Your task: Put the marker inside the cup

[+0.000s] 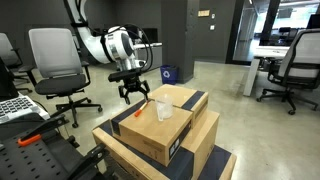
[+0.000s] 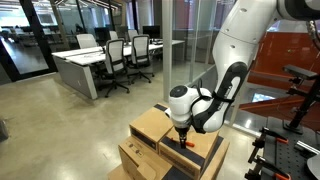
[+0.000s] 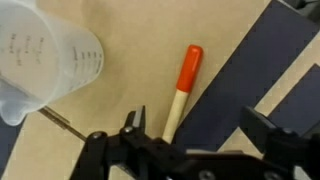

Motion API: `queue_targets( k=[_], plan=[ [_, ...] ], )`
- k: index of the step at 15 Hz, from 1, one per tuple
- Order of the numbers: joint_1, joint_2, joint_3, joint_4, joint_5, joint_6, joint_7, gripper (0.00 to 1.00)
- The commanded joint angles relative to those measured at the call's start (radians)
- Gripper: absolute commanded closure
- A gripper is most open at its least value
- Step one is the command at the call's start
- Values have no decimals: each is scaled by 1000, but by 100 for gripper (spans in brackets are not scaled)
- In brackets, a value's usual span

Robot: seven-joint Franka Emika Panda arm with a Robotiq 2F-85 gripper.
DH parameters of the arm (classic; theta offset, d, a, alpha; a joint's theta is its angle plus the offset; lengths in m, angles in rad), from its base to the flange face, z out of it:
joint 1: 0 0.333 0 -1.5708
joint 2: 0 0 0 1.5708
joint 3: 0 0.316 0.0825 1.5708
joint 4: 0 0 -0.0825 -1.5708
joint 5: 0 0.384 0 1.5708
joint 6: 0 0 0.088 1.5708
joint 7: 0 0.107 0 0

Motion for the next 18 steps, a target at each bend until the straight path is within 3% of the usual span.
queue_targets(
  k=[1,18],
  plan=[
    [24,34,-20,25,29,24,1,0],
    [18,57,-16,47,63,11,-19,0]
  ],
)
